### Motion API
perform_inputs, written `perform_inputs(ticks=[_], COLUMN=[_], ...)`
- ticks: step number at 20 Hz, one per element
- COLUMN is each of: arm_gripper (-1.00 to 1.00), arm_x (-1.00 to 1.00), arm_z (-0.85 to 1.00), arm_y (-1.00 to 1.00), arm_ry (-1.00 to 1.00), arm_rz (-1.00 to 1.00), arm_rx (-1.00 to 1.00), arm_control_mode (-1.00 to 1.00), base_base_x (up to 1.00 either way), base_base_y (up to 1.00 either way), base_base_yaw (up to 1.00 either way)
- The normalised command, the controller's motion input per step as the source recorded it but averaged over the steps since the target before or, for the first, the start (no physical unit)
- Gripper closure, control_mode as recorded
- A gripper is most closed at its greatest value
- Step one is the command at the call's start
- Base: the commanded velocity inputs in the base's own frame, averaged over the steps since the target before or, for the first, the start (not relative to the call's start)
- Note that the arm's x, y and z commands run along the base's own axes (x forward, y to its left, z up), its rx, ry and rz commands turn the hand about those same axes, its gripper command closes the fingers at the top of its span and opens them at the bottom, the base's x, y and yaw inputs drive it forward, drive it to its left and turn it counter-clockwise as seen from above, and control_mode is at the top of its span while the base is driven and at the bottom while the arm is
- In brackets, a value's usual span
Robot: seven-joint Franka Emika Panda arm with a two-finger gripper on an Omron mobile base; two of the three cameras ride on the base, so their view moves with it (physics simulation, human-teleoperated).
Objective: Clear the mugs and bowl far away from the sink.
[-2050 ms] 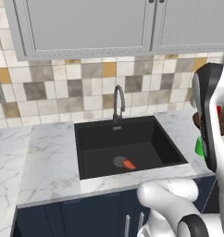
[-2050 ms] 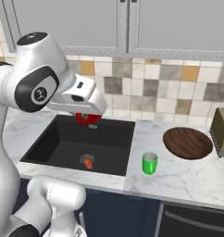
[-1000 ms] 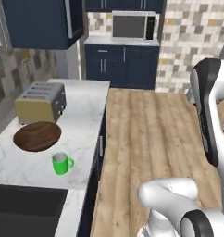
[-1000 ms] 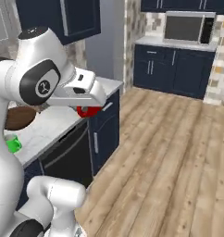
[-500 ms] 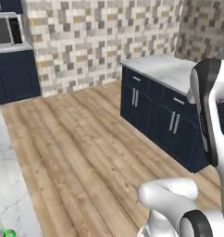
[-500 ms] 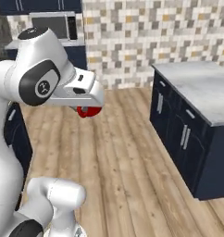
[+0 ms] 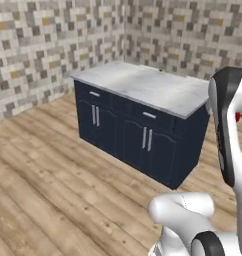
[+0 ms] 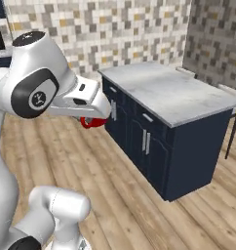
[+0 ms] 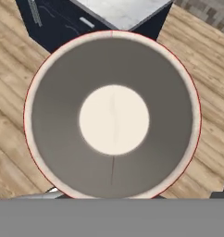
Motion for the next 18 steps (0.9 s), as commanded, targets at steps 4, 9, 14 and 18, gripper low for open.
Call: perform_inputs(ticks=[4, 9, 14, 18], arm_gripper=[1.00, 1.00, 1.00, 1.00], arm_x=[0.00, 0.00, 0.00, 0.00], arm_z=[0.00, 0.00, 0.00, 0.00], arm_y=[0.00, 0.00, 0.00, 0.00], arm_ry=[0.00, 0.00, 0.00, 0.00], arm_rz=[0.00, 0.00, 0.00, 0.00], arm_rx=[0.00, 0.00, 0.00, 0.00], arm_control_mode=[1.00, 1.00, 1.00, 1.00], base_base_x=[0.94, 0.66, 0.83, 0.74], base_base_y=[-1.00, -1.00, -0.96, -0.89], base_base_yaw=[0.10, 0.28, 0.50, 0.54])
